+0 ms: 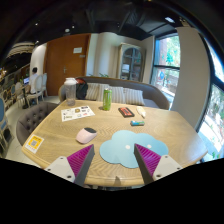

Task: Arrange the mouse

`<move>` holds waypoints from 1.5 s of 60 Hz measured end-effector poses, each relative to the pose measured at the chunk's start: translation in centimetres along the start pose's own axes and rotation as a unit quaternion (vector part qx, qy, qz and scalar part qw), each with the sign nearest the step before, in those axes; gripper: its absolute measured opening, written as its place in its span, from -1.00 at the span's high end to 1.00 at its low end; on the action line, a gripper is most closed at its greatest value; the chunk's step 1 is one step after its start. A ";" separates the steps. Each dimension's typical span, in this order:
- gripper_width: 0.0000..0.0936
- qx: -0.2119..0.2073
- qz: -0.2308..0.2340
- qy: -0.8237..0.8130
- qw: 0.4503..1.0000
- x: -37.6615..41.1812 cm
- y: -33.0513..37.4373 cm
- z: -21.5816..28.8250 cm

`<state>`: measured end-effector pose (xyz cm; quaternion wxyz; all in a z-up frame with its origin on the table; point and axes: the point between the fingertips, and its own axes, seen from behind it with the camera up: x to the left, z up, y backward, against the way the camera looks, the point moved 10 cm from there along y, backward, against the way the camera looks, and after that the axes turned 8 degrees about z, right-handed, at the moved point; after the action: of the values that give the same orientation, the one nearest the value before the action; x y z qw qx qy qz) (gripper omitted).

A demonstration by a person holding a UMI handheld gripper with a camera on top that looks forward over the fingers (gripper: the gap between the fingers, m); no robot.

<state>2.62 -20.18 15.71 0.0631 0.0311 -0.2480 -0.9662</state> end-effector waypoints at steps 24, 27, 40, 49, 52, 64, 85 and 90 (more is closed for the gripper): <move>-0.76 0.038 0.091 0.000 0.995 6.7 -7.6 -2.1; -0.76 0.042 0.108 -0.002 0.993 8.1 -9.3 -2.4; -0.74 0.083 0.096 -0.025 0.992 10.1 -16.2 -2.7; -0.77 0.090 0.080 -0.034 0.992 10.1 -19.6 -1.3; -0.76 0.093 0.077 -0.043 0.992 10.3 -20.5 -0.7; -0.47 0.090 0.079 -0.034 0.992 11.7 -23.3 0.8; 0.13 0.026 0.109 0.027 0.993 11.5 -19.8 3.3; 0.12 -0.032 0.107 0.007 0.994 8.5 -15.2 7.1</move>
<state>-8.05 -4.79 14.35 0.1686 0.0089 -0.2186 -0.9611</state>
